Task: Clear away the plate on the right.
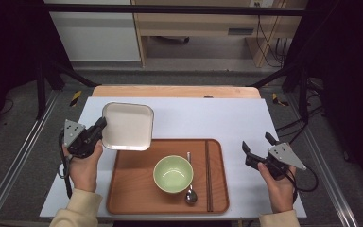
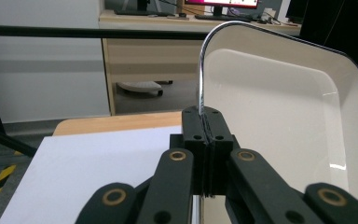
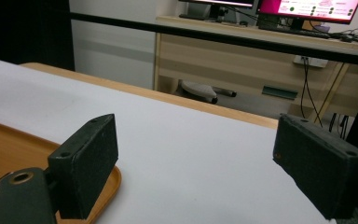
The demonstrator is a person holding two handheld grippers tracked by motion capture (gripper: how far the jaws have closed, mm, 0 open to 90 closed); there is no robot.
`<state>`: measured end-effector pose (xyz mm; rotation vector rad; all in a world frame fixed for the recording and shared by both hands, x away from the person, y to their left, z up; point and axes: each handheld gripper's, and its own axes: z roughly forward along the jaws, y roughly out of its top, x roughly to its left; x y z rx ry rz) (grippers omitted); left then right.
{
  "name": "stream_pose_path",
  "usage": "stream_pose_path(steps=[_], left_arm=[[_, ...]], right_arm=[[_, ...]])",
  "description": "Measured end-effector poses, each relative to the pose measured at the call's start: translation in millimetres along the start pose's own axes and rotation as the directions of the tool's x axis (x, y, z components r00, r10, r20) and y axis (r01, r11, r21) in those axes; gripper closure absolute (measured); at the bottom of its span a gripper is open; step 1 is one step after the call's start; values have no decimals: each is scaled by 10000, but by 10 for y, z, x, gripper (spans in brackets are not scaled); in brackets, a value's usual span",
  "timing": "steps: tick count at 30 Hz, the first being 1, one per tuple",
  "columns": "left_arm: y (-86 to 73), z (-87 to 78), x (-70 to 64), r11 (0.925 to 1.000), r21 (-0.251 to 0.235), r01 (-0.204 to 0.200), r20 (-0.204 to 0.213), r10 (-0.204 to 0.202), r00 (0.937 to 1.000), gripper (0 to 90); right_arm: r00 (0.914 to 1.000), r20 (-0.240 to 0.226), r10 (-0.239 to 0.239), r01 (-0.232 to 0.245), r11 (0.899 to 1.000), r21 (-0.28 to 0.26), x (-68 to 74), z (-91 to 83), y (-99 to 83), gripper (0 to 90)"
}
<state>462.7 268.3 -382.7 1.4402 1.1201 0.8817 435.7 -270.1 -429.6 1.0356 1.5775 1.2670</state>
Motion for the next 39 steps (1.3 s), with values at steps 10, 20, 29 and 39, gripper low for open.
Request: stream_pose_path(steps=[10, 20, 29, 39], left_arm=[[-212, -171, 113, 9985, 397, 368, -176, -361, 9992, 892], [-349, -240, 83, 9949, 990, 171, 193, -191, 9996, 892], [-478, -262, 10, 9887, 1498, 35, 487, -109, 9988, 891], [-568, -236, -18, 9818, 1896, 139, 685, -273, 9973, 891]], right_arm=[[9989, 326, 328, -329, 9995, 22, -81, -50, -42, 141], [9986, 406, 348, -355, 9992, 175, -95, -40, -61, 141], [9988, 346, 332, -344, 9988, 345, -90, -23, -73, 143], [9984, 347, 451, -464, 9982, 386, -108, -23, -77, 142]])
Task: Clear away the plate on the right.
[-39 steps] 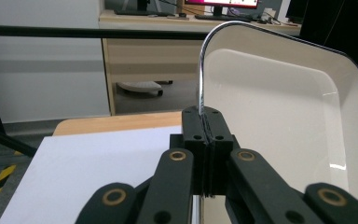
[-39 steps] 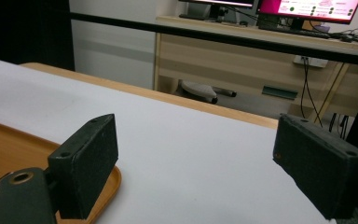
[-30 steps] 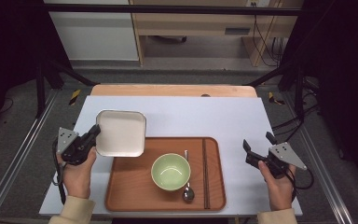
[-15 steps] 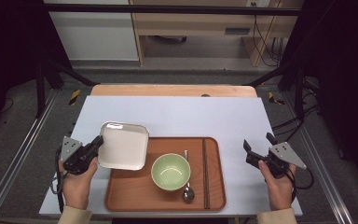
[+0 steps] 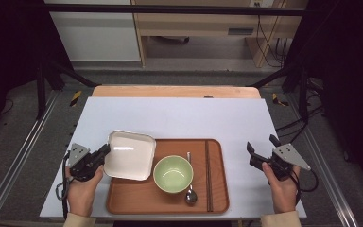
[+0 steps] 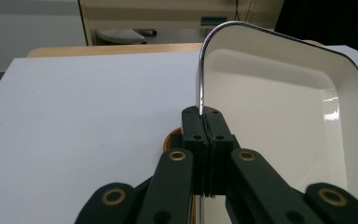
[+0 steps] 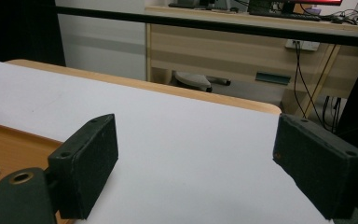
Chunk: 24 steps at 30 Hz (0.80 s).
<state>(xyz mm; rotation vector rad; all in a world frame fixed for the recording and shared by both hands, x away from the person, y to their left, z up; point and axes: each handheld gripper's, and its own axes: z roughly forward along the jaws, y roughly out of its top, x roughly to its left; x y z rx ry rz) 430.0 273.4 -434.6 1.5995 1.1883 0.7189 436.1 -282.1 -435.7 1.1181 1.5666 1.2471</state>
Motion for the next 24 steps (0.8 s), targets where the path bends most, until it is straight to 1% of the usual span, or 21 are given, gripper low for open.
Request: stream_pose_path(steps=[2, 13, 24], left_arm=[[-11, 10, 2, 9999, 112, 28, -15, -28, 10000, 891], [-45, 58, -11, 9995, 301, 113, 51, -115, 9999, 890], [-36, 101, -41, 9991, 427, 34, 204, -43, 9998, 891]], right_arm=[[10000, -31, 3, -3, 10000, 22, 4, 1, 1, 143], [10000, -72, -9, 10, 9999, 126, 12, 9, -4, 143], [9999, -111, -26, 28, 9998, 192, 15, 9, -1, 143]])
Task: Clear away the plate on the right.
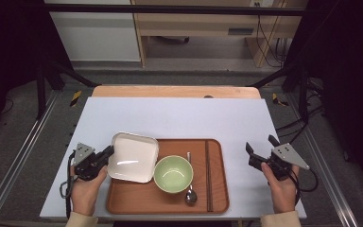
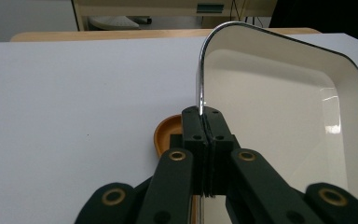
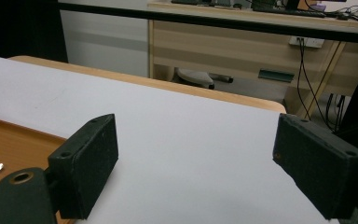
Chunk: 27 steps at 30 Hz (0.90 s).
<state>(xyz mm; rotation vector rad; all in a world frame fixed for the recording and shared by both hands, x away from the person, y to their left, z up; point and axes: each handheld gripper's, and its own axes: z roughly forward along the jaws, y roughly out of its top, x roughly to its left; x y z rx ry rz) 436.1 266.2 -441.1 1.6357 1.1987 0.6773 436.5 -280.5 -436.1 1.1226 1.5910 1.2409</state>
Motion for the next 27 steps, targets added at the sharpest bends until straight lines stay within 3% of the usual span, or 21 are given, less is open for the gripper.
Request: stream_pose_path(steps=[6, 12, 27], left_arm=[[17, 72, 16, 9998, 199, 49, 174, -52, 9998, 889], [30, 190, 44, 9976, 693, 10, 433, -40, 9991, 886], [-25, 464, 38, 9809, 1911, -357, 819, 203, 9964, 874]], right_arm=[[10000, -45, 18, -18, 10000, -13, 2, 7, -4, 142], [9999, -78, 74, -73, 9999, 140, 8, 18, -9, 138], [9999, -140, 69, -65, 9995, 301, 15, 43, -17, 130]])
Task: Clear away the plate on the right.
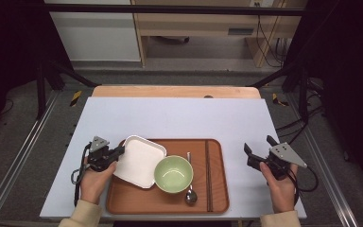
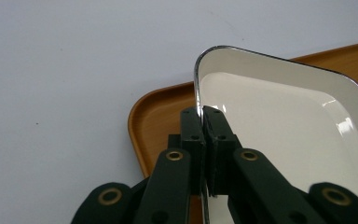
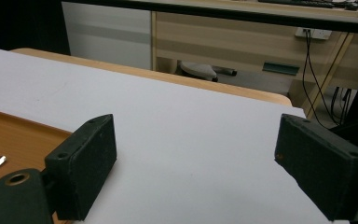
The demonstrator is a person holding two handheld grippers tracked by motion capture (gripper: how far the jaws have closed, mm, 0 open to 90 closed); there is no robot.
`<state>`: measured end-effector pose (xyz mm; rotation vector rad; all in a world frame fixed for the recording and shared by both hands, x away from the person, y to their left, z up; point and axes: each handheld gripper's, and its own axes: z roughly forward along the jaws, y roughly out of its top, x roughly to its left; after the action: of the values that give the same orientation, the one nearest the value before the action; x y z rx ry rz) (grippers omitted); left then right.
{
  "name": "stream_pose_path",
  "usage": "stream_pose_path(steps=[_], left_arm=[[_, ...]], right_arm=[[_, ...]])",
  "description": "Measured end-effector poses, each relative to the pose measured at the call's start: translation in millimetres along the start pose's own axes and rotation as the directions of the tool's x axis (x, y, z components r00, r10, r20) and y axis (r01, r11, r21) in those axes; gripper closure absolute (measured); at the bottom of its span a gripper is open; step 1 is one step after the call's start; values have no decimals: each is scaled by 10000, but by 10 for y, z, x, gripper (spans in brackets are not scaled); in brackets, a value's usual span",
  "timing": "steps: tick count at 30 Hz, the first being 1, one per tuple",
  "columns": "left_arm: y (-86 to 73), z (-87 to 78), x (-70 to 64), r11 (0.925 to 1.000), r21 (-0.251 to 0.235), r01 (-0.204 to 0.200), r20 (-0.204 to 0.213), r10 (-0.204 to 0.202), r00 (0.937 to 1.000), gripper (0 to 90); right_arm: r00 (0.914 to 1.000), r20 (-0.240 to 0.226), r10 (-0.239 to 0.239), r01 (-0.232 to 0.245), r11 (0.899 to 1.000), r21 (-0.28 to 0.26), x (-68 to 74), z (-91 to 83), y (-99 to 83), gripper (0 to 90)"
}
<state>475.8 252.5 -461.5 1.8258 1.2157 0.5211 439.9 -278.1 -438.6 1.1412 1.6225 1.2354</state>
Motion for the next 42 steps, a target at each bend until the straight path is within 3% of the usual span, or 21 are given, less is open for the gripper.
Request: stream_pose_path(steps=[9, 14, 20, 24, 31, 34, 42], left_arm=[[-44, 94, 43, 9994, 270, 228, 297, -236, 9993, 869], [-80, 121, 27, 9996, 280, 37, 199, -42, 9998, 855], [-40, 78, -9, 9987, -220, -465, 25, 465, 9989, 754], [-21, 60, -39, 9933, -865, -762, 73, 771, 9970, 691], [28, 10, -41, 9838, -1600, -813, 127, 844, 9964, 573], [39, 8, -32, 9820, -1758, -694, 112, 724, 9973, 518], [78, -31, -26, 9746, -2050, -901, -62, 908, 9958, 384]], right_arm=[[10000, 17, 44, -45, 9999, 129, -4, 14, -6, 122], [10000, 4, -20, 20, 9999, 129, 6, 23, -7, 121], [10000, -1, -27, 27, 9999, 160, 4, 25, -7, 118], [10000, -37, -12, 12, 9998, 184, 12, 30, -7, 116], [10000, -90, 35, -33, 9997, 240, 9, 37, -8, 111], [10000, -78, 31, -29, 9996, 272, 8, 42, -11, 108], [10000, -74, -3, 5, 9995, 309, 6, 47, -12, 104]])
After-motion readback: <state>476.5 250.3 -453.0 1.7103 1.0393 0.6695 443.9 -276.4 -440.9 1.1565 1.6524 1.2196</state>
